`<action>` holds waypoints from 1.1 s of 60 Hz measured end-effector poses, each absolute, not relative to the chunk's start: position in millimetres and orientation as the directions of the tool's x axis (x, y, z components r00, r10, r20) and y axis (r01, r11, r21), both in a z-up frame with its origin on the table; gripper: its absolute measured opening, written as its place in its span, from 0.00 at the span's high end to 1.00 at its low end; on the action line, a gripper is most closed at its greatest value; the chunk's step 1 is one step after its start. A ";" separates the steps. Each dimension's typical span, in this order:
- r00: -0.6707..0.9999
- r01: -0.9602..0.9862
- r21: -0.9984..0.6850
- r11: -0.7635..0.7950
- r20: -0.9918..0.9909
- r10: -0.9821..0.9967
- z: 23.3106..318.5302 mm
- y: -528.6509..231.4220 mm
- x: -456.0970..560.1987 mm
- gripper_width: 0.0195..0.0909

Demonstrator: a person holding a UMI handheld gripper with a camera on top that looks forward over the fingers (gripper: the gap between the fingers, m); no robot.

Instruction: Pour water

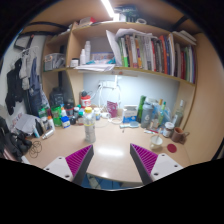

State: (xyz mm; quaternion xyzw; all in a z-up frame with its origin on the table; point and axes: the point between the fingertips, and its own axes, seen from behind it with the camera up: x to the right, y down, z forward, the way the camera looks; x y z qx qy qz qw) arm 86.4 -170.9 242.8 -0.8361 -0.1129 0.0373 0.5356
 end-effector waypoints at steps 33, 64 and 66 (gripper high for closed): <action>0.951 0.099 -0.954 -0.283 0.006 0.310 80.4 89.6 -102.4 0.09; 0.951 0.064 -0.976 -0.210 -0.005 0.310 73.4 155.3 -135.3 0.60; 0.949 0.059 -0.974 -0.220 -0.014 0.316 72.9 156.7 -135.2 0.61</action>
